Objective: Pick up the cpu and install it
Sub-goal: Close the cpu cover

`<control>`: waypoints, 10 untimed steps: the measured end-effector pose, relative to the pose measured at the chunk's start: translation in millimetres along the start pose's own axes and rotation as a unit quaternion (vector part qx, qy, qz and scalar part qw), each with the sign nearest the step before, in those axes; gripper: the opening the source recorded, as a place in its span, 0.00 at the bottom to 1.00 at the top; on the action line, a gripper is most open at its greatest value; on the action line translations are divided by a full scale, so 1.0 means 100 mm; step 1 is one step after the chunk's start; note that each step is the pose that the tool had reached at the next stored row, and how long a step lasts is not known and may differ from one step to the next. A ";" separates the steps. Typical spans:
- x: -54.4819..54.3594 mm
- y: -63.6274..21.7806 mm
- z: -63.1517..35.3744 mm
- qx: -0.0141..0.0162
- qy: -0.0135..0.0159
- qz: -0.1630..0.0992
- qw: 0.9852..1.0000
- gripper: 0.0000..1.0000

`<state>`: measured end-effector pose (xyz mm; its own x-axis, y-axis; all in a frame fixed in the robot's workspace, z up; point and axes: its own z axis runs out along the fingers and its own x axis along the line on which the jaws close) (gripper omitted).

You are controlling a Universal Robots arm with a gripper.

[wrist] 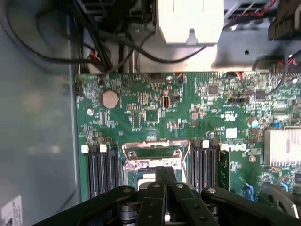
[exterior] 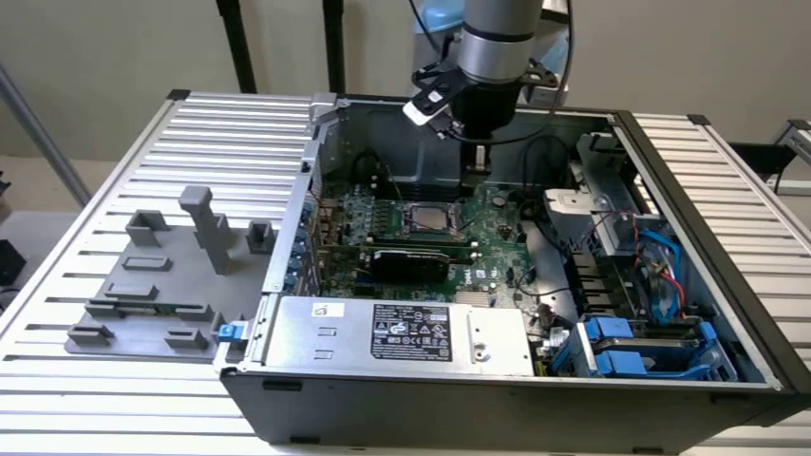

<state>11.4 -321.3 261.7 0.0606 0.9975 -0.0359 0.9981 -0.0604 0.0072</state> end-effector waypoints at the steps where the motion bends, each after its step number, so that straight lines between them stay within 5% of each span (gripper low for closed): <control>1: 0.00 0.045 -0.019 0.001 0.000 0.000 1.000 0.11; 8: 0.00 0.362 -0.103 0.004 0.000 0.000 1.000 0.11; 10: 0.00 0.398 -0.093 0.004 0.000 0.000 1.000 0.11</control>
<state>51.1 -323.3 271.2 0.0604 0.9975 -0.0361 0.9982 -0.0604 -0.0008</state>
